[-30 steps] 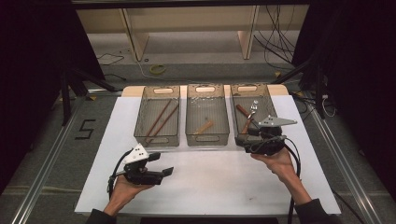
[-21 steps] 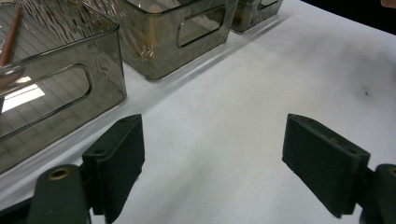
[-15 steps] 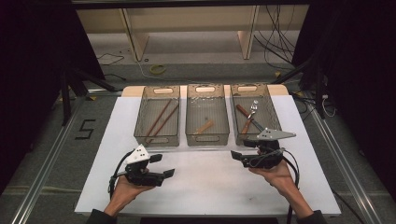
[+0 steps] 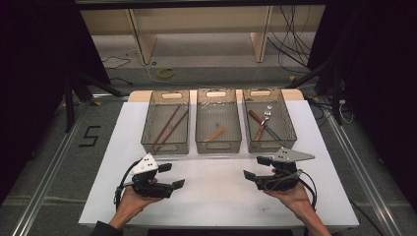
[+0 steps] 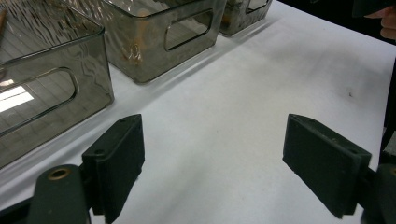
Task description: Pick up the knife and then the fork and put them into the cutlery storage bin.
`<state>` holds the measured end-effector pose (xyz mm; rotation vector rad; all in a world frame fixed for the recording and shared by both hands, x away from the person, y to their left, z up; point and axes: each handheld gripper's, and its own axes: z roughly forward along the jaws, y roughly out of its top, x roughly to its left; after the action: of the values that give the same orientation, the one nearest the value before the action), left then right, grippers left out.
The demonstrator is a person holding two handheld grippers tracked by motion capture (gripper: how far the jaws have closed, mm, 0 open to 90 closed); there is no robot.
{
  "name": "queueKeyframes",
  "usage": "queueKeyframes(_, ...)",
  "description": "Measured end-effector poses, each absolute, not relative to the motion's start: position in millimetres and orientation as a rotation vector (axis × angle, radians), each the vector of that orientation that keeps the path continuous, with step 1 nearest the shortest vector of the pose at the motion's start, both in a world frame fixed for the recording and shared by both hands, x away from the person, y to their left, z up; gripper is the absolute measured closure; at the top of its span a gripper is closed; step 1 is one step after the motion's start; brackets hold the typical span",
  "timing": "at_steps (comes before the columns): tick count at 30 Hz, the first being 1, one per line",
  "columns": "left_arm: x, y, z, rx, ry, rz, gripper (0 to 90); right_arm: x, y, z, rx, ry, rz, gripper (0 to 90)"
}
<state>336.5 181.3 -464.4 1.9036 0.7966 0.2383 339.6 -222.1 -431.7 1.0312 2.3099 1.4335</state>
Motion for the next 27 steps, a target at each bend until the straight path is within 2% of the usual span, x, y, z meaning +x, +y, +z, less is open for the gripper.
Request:
queueKeyframes(11, 334.3, 180.9, -464.4, 1.896, 0.786, 0.229, 20.0, 322.6, -231.1, -442.1, 1.05, 2.273, 1.444, 25.0)
queueKeyframes(27, 334.4, 180.9, -464.8, 1.905, 0.781, 0.229, 19.9, 321.8, -234.8, -442.5, 1.062, 2.256, 1.449, 24.2)
